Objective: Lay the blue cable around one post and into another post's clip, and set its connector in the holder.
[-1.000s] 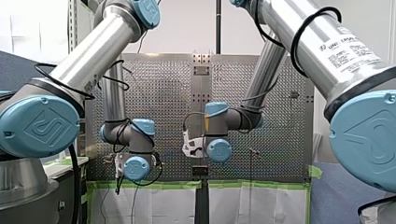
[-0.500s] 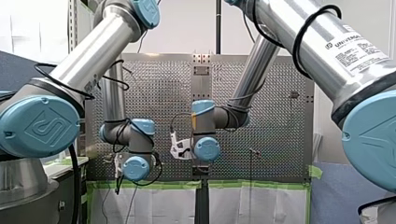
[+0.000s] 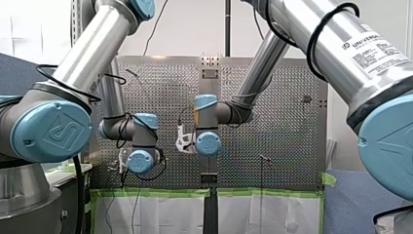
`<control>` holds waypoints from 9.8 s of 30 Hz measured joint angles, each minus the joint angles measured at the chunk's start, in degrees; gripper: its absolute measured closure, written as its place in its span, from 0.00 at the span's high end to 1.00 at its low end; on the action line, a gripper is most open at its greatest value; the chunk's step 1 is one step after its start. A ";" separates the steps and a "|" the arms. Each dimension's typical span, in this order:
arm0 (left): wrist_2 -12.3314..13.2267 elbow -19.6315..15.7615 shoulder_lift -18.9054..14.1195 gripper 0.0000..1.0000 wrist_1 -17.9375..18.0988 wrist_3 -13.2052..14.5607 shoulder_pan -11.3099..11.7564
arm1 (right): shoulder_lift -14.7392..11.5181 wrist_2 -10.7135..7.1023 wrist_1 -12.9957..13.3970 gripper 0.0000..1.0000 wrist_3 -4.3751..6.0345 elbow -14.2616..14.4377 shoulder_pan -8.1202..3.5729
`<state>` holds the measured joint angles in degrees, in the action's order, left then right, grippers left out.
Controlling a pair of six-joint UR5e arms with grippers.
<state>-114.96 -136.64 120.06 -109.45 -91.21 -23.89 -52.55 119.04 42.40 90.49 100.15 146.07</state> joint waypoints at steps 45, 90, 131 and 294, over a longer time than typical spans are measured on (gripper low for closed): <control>9.55 0.87 -22.76 0.00 -5.50 -8.27 11.18 | -2.36 -4.62 -10.43 0.05 3.20 -12.23 -1.69; -1.26 6.04 -37.46 0.00 -22.36 -15.89 16.26 | -8.31 -17.85 -18.54 0.05 3.17 -23.12 0.00; 1.07 23.17 -38.55 0.00 -34.03 -20.20 23.57 | -7.94 -22.63 -22.36 0.05 4.24 -35.91 -1.94; 26.30 32.35 -18.51 1.00 -35.75 -37.78 34.93 | 9.13 -13.83 -22.78 0.07 4.43 -35.40 -7.93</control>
<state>-88.66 -104.29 101.54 -145.20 -128.99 11.04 -43.43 105.21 19.62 94.92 64.75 138.15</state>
